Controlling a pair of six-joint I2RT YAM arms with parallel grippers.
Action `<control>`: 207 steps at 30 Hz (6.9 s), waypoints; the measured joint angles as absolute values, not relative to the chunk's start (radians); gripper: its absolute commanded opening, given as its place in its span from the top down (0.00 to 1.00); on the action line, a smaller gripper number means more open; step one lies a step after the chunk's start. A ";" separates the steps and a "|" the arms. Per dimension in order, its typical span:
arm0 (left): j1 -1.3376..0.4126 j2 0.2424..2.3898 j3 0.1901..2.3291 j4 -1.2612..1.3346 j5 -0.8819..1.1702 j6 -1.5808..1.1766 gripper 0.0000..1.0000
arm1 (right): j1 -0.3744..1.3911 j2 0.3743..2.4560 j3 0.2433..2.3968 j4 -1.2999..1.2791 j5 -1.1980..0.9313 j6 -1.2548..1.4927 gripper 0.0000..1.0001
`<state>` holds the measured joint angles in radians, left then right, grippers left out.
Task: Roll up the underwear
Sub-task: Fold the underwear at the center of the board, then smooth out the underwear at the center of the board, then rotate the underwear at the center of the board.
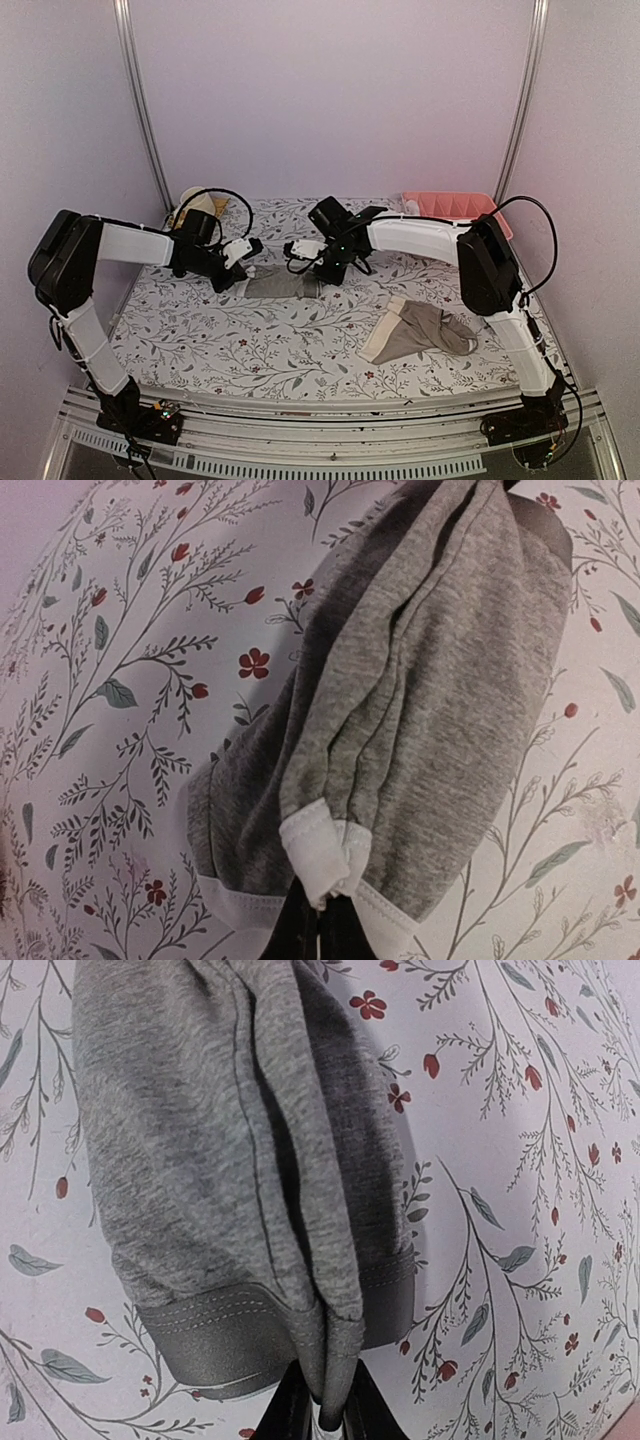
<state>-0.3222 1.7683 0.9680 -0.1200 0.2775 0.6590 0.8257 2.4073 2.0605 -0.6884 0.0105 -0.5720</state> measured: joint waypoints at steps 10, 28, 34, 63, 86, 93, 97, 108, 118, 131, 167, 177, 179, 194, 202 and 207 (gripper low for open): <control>-0.319 1.770 0.974 -0.091 0.255 0.629 1.00 | 0.823 2.429 2.077 -0.654 0.072 -0.559 0.89; -0.313 1.850 1.000 -0.033 0.138 0.575 0.74 | 0.821 2.513 2.119 -0.546 0.179 -0.558 0.67; -0.312 1.850 1.000 -0.002 0.093 0.548 0.67 | 0.818 2.526 2.122 -0.517 0.237 -0.553 0.59; -0.278 1.857 1.058 0.023 0.002 0.480 0.38 | 0.858 2.342 1.959 -0.350 -0.021 -0.550 0.96; -0.258 1.924 1.129 0.023 -0.029 0.464 0.22 | 0.839 2.495 2.036 -0.351 0.004 -0.553 0.95; -0.253 1.850 1.099 0.030 0.000 0.458 0.28 | 0.826 2.517 2.056 -0.351 0.028 -0.530 0.94; -0.260 1.785 1.060 0.047 0.073 0.445 0.57 | 0.823 2.524 2.068 -0.354 0.028 -0.522 0.93; -0.336 1.795 1.032 0.025 0.177 0.432 1.00 | 0.823 2.534 2.084 -0.359 0.043 -0.508 0.93; -0.342 1.979 1.098 -0.001 0.065 0.433 1.00 | 0.822 2.535 2.086 -0.360 0.046 -0.508 0.94; -0.336 1.995 1.126 0.000 0.035 0.435 1.00 | 0.815 2.528 2.081 -0.388 0.069 -0.496 0.80; -0.335 1.997 1.142 -0.031 0.040 0.433 0.98 | 0.921 2.487 2.044 -0.334 0.099 -0.517 0.80; -0.335 1.998 1.144 -0.031 0.038 0.435 0.87 | 0.835 2.536 2.089 -0.362 0.092 -0.483 0.80; -0.334 1.998 1.147 -0.035 0.037 0.437 0.70 | 0.823 2.539 2.089 -0.373 0.094 -0.482 0.80; -0.328 1.857 1.192 -0.112 0.043 0.453 0.02 | 0.804 2.539 2.089 -0.400 0.152 -0.456 0.58; -0.310 1.933 1.346 -0.203 0.162 0.550 0.02 | 0.804 2.399 1.930 -0.404 0.199 -0.394 0.25; -0.291 2.027 1.399 -0.284 0.236 0.588 0.02 | 0.806 2.223 1.814 -0.404 0.208 -0.358 0.15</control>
<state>-0.2909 2.0270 1.3994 -0.2844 0.2363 0.5884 0.8059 2.2234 1.8145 -0.4038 0.2085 -0.3584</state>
